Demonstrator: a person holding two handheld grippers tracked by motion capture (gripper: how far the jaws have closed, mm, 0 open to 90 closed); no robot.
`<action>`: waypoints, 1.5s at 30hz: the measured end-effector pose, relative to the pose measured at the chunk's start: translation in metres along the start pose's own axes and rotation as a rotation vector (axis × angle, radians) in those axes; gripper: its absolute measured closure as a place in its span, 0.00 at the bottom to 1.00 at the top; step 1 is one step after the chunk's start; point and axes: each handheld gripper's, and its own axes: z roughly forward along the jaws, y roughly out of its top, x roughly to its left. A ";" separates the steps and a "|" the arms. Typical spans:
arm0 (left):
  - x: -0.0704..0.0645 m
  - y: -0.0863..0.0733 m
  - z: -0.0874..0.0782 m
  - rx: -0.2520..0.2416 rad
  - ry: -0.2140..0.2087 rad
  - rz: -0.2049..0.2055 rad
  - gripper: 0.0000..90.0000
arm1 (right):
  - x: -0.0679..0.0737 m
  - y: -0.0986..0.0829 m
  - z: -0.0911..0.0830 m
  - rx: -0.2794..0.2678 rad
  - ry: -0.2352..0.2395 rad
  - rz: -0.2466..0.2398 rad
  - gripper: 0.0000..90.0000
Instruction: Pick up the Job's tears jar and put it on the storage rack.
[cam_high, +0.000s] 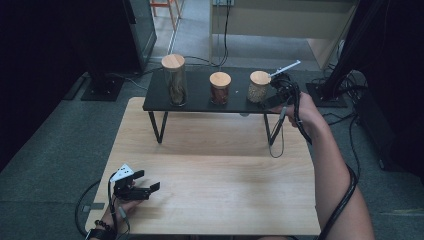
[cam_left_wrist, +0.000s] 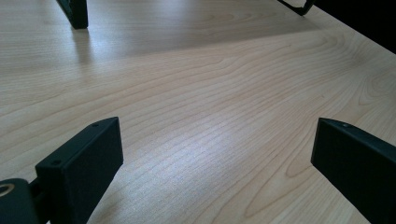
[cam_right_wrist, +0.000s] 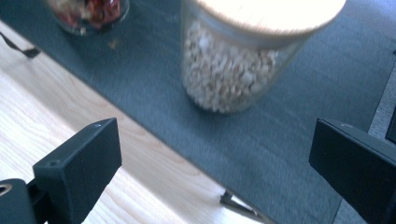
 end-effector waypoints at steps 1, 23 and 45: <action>0.000 0.000 0.000 0.001 0.000 0.001 0.02 | 0.001 -0.002 0.000 0.004 -0.003 -0.002 0.02; -0.001 -0.001 -0.001 -0.005 0.003 0.002 0.02 | 0.032 -0.034 -0.007 0.101 0.040 -0.134 0.02; -0.002 -0.003 -0.002 -0.015 0.004 -0.003 0.02 | 0.054 -0.102 -0.006 0.118 0.104 -0.150 0.02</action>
